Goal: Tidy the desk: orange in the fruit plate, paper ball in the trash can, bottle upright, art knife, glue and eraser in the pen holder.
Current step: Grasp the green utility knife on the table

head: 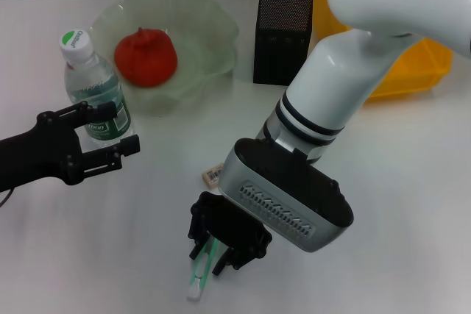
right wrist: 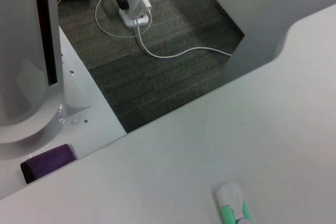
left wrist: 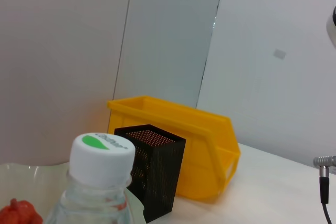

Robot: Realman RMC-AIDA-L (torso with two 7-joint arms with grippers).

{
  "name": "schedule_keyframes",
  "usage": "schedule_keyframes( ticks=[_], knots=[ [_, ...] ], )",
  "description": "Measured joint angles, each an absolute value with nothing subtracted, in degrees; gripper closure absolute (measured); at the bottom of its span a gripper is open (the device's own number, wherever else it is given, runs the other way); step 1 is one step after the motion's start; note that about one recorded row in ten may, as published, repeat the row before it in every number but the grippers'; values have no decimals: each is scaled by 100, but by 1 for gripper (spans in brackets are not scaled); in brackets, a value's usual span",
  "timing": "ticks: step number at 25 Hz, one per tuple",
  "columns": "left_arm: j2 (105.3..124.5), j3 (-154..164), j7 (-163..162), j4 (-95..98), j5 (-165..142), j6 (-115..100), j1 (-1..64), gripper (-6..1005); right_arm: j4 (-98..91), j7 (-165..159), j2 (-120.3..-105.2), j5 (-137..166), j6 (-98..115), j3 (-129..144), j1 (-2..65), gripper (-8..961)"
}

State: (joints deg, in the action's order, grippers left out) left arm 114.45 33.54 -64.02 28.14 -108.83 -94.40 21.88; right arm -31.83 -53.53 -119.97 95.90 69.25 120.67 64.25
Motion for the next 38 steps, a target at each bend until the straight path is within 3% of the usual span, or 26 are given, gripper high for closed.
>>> schedule_keyframes(
  ticks=[38],
  knots=[
    [11443,3356,-6451,2830,-10880,-9366,2312,227,-3164,-5223,-11997,9596,6820,12022,6424,646]
  ],
)
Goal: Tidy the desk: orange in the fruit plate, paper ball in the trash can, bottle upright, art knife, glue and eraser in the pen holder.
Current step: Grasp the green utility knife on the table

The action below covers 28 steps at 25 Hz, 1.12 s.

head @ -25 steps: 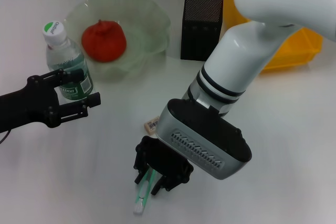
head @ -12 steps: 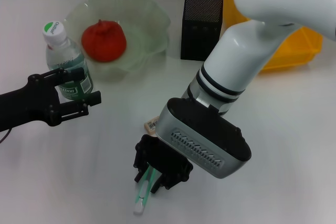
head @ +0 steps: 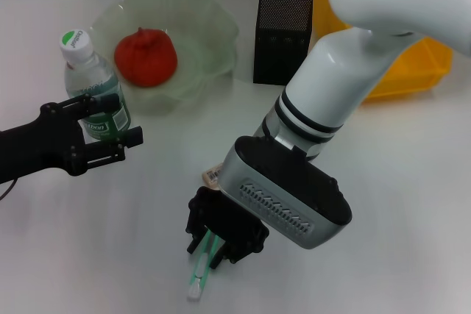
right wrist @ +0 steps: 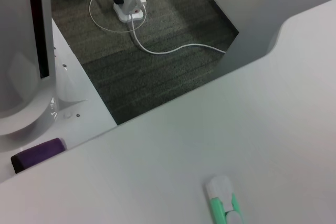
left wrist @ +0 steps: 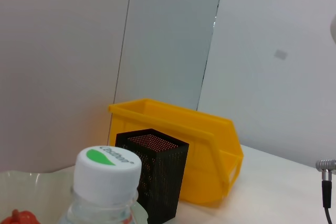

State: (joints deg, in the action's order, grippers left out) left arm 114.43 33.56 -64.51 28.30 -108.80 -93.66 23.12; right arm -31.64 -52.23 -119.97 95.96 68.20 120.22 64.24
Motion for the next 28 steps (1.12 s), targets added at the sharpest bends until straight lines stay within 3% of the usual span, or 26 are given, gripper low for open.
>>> schedule_keyframes(
  ticks=[28],
  knots=[
    [11460,3329,-6526,2820,-10878,-9361,2338,228,-3191,-5159,-11997,9515,6848,11940,6225,708]
  ],
)
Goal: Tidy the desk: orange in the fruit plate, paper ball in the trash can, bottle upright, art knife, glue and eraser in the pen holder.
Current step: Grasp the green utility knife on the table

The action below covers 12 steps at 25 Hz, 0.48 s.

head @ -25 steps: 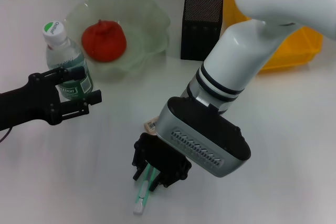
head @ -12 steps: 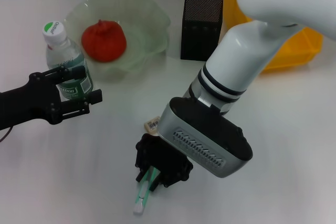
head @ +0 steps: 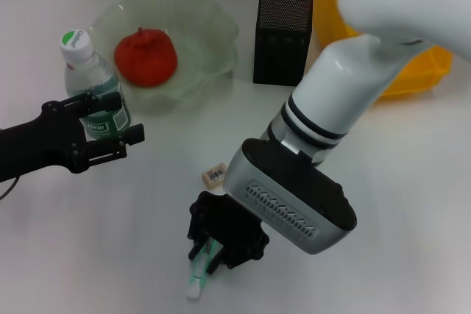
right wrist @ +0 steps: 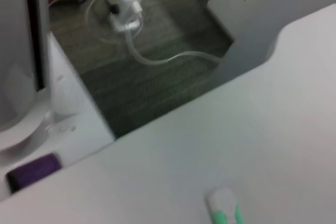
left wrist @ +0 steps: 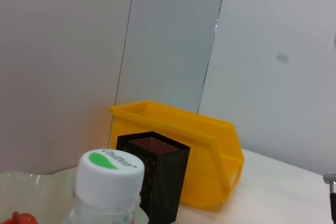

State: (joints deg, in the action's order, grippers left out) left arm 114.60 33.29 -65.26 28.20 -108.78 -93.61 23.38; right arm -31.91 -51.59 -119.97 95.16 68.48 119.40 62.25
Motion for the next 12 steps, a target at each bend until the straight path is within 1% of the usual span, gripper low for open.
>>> schedule_keyframes(
  ticks=[3,4,6,9,12],
  knots=[
    [11437,3314,-6526,2828,-10853,-9361,2338,228,-3462,-5159,-11971,9524,6854,11562,5886,708],
    [11389,3314,-6555,2845,-10842,-9362,2338,228,-3735,-5167,-11944,9589,6891,11213,5595,708],
    [11373,3313,-6575,2862,-10839,-9365,2338,228,-3850,-5183,-11934,9638,6923,11047,5466,708],
    [11348,3311,-6735,3035,-10836,-9389,2338,228,-4247,-5281,-11926,10170,7572,10100,5040,708],
    [11333,3305,-6767,3056,-10833,-9388,2339,228,-4374,-5315,-11925,10375,7954,9731,4903,707]
  ],
)
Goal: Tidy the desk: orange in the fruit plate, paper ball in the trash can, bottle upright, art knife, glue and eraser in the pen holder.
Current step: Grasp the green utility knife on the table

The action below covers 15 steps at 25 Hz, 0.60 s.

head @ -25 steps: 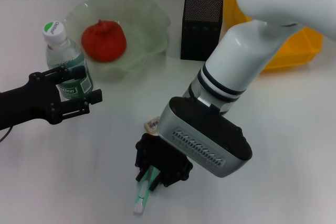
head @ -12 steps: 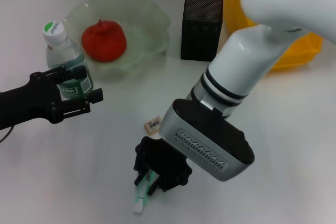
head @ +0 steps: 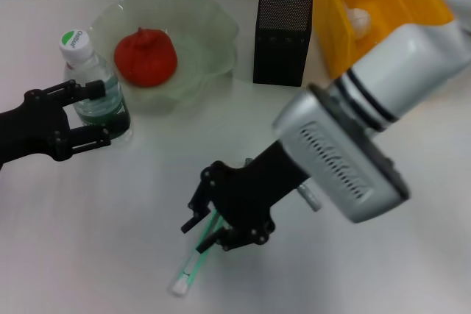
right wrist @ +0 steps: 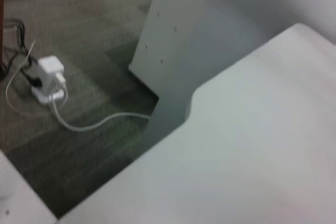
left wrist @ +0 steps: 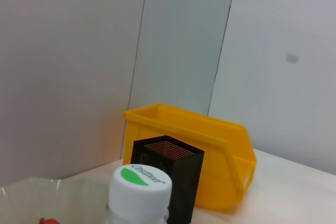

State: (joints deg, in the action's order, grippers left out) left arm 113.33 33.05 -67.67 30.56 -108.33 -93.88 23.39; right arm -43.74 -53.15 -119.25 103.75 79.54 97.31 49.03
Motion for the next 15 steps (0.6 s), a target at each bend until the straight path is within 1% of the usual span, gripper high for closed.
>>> schedule_keyframes(
  ticks=[6,7,8,10,12,13,14,15],
  knots=[
    [11312,3260,-6828,3111,-10828,-9334,2365,228,-4904,-5370,-11911,10601,8800,8393,4282,707],
    [11307,3225,-6833,3113,-10826,-9345,2371,228,-5135,-5448,-11911,10579,9136,7792,4000,707],
    [11307,3225,-6833,3113,-10826,-9345,2371,228,-5135,-5448,-11911,10579,9136,7792,4000,707],
    [11306,3162,-6834,3121,-10821,-9359,2380,228,-5323,-5747,-11923,10536,9403,7183,3760,707],
    [11344,3001,-6804,3128,-10817,-9353,2397,228,-5346,-6322,-11928,10343,9515,6513,3497,707],
    [11344,3001,-6804,3128,-10817,-9353,2397,228,-5346,-6322,-11928,10343,9515,6513,3497,707],
    [11364,2973,-6806,3128,-10816,-9355,2415,228,-5256,-6527,-11915,10125,9616,6126,3285,707],
    [11379,2964,-6826,3127,-10817,-9361,2434,228,-5256,-6527,-11915,10125,9616,6126,3285,681]
  ],
)
